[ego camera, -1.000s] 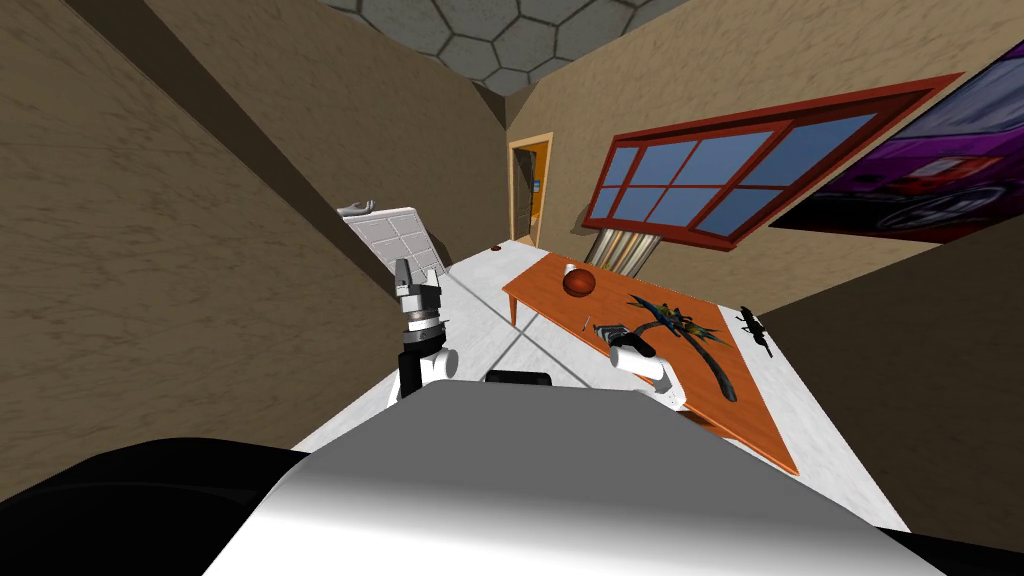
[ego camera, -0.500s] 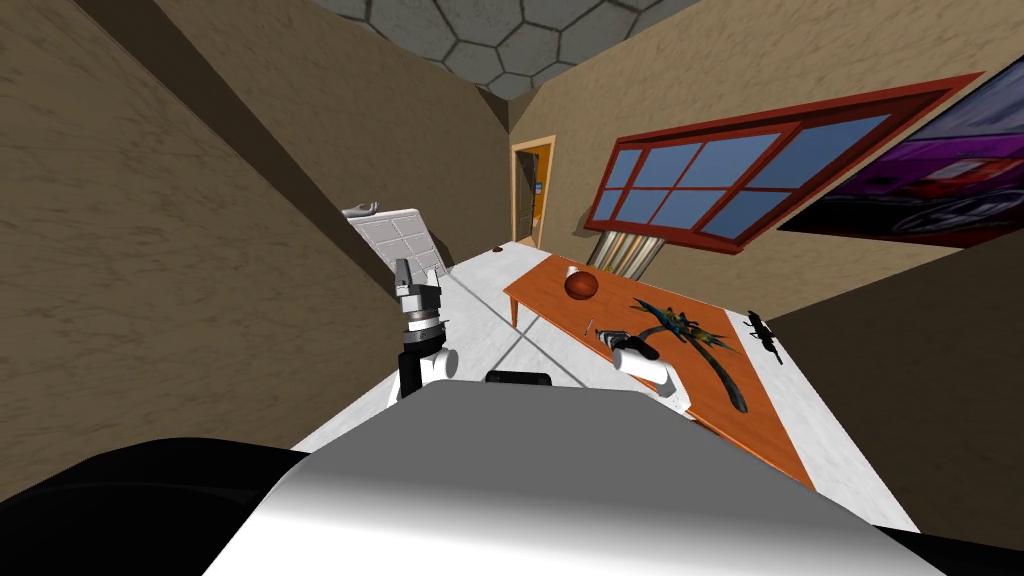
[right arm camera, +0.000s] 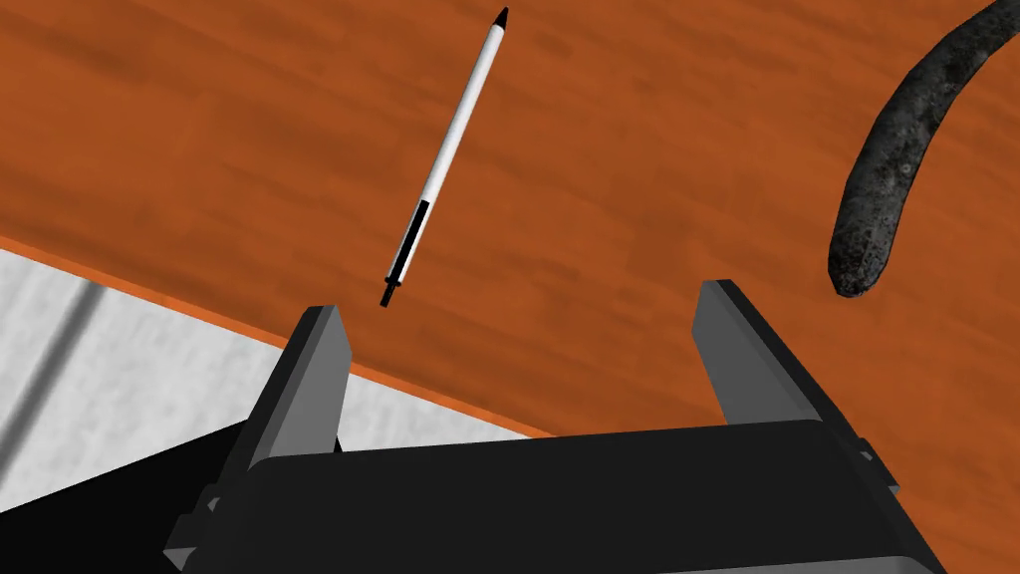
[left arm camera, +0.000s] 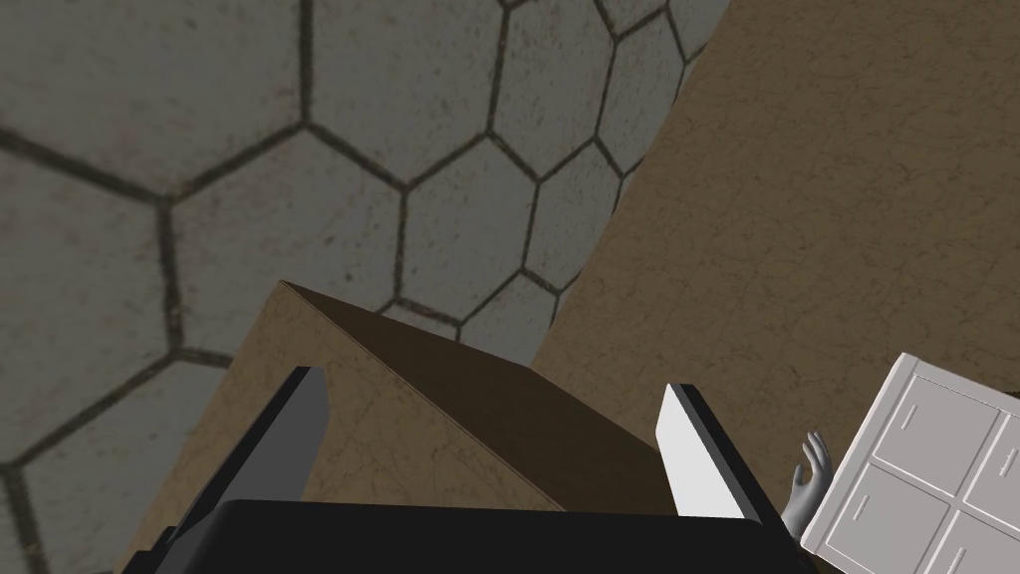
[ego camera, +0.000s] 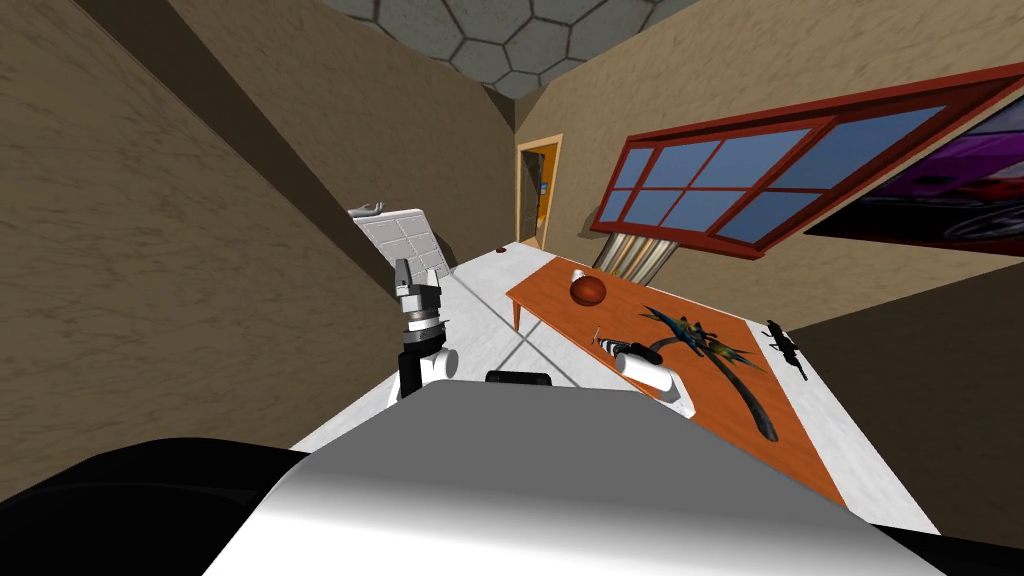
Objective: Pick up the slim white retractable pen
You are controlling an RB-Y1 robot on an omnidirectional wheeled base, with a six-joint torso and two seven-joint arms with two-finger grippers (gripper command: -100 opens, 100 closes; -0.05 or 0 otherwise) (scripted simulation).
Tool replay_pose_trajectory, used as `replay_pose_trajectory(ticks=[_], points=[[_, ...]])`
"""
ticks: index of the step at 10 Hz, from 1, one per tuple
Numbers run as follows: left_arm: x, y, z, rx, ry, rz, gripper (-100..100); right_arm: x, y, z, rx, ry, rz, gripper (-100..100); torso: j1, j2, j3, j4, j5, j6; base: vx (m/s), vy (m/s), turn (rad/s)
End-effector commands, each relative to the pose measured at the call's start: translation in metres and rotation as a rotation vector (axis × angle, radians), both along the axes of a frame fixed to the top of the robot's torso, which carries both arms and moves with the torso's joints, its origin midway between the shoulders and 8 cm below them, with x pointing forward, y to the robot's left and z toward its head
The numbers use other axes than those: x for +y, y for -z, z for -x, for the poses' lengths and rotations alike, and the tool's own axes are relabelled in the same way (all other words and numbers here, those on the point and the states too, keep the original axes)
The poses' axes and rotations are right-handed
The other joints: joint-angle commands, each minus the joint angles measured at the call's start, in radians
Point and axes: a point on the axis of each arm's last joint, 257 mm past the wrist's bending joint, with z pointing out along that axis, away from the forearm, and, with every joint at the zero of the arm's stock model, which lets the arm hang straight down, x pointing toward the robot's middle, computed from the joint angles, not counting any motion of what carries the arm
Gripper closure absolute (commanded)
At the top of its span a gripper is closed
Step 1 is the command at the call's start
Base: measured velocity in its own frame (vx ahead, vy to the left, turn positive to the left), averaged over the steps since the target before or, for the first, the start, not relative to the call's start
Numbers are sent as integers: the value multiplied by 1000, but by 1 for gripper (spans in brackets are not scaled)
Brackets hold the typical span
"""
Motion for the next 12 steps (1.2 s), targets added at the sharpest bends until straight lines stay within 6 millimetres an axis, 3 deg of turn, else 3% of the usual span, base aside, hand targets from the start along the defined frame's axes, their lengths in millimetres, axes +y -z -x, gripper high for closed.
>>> replay_pose_trajectory(ticks=[1, 9, 12], points=[[0, 0, 0, 0, 0, 0, 0, -4, 10, 15, 25, 44, -41, -100, 0, 0, 0, 0, 0, 0, 85, 9, 56], [0, 0, 0, 0, 0, 0, 0, -10, 59, 84, 145, 273, -236, -100, 0, 1, 1, 0, 0, 0, 81, 1, 57], [0, 0, 0, 0, 0, 0, 0, -9, 80, 120, 203, 391, -326, -100, -1, 1, 0, 0, 0, 0, 100, -5, 72]])
